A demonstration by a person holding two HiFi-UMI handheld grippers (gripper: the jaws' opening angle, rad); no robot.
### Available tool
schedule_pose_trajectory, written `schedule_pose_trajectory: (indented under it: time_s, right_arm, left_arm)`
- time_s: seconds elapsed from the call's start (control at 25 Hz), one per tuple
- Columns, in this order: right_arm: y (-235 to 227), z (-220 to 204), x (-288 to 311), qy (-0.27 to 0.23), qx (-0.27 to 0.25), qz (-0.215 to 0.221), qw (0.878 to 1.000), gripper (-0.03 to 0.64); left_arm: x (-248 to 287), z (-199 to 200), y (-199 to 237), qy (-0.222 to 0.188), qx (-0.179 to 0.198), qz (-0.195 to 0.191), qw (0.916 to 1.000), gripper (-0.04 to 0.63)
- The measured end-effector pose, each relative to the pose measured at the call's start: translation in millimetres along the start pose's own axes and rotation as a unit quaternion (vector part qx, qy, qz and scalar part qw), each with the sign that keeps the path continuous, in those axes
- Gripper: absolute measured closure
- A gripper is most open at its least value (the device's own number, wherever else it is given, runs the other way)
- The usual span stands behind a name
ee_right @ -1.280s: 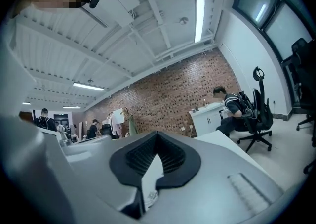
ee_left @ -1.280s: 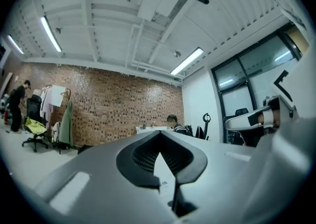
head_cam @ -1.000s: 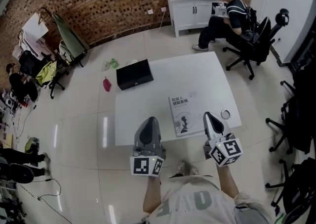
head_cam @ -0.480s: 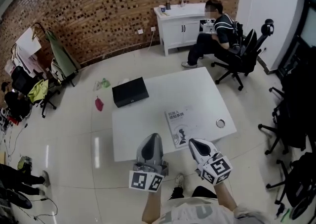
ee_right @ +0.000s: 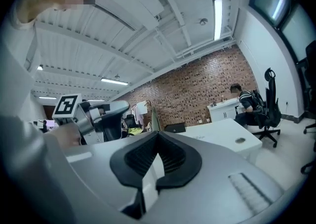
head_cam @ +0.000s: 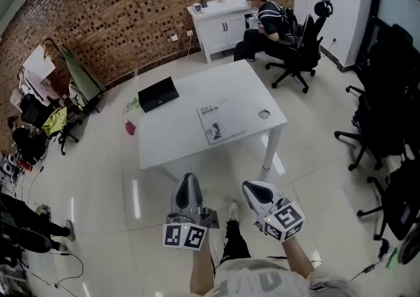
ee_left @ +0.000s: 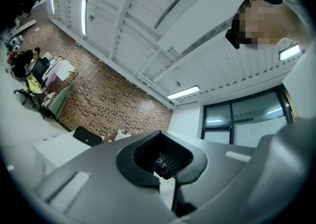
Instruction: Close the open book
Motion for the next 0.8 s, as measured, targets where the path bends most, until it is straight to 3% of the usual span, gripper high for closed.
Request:
schedule_pose_trajectory:
  time_s: [0.2, 0.4, 0.6, 0.8]
  right_arm:
    - [63.4, -15.6, -100.8, 0.006, 0.013, 0.025, 1.0, 0.621]
    - [112.7, -16.0, -162.8, -0.022, 0.017, 0.032, 0.999, 0.62]
    - [154.5, -26.1, -204.9, -0.025, 0.007, 0.035, 0.999, 0.62]
    - [202.6, -58.8, -247.7, -0.004, 0.046, 0.009, 0.999, 0.62]
  left_arm:
    - [-114.1, 0.1, -62.6, 0.019, -0.009, 0.04, 0.999, 0.583]
    - [-181.9, 16.6, -109.2, 0.021, 0.026, 0.032, 0.9989, 0.583]
    - [-231.7, 2.9, -128.0, 0.022, 0.017, 0.019, 0.9994, 0.583]
    - [-308.8, 0.6, -153.8, 0.041, 0.016, 0.012, 0.999, 0.583]
Point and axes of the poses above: the fingertips, and each gripper's own axes: x forward along the fingers, y to its left, z out of its top, the point moved 6 cm from there along -x, backward along the fingers, and after that the axes turned 5 degrees about y, right-handed, at the moved point
